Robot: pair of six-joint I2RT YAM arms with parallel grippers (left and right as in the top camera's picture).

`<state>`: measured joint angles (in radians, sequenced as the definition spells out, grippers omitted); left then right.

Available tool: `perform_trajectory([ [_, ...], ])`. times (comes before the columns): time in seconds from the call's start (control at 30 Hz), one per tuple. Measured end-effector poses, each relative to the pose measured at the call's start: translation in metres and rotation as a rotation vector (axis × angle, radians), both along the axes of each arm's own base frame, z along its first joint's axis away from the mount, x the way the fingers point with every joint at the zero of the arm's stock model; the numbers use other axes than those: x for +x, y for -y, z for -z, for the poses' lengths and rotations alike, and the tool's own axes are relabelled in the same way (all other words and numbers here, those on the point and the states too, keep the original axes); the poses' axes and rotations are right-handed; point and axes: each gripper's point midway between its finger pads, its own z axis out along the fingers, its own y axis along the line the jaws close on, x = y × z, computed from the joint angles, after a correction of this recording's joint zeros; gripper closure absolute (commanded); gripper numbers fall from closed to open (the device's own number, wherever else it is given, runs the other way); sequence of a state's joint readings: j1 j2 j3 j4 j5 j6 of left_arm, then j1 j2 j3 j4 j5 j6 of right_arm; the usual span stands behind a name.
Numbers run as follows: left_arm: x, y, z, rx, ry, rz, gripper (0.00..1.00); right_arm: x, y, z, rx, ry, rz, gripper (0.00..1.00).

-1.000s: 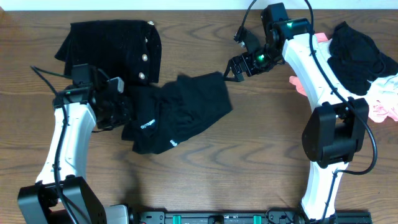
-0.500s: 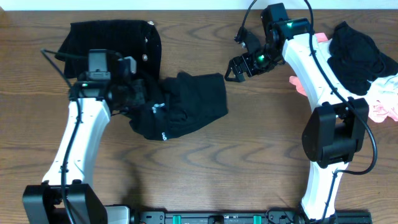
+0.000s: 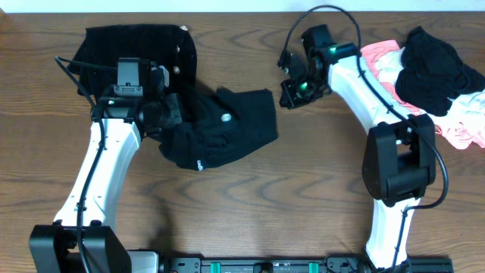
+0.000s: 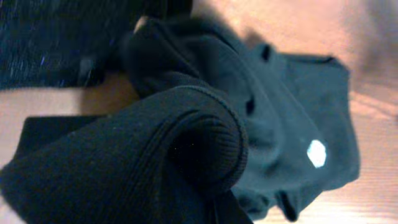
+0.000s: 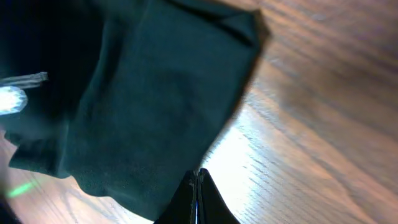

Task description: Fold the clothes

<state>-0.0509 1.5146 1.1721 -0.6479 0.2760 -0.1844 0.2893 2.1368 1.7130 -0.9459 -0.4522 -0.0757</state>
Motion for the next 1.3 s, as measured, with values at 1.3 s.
perform_trajectory([
  [1.3,-0.010,0.157,-0.025,0.012,0.211,0.375,0.94,-0.031,-0.044,0.058,0.097,-0.059,0.087,0.99],
])
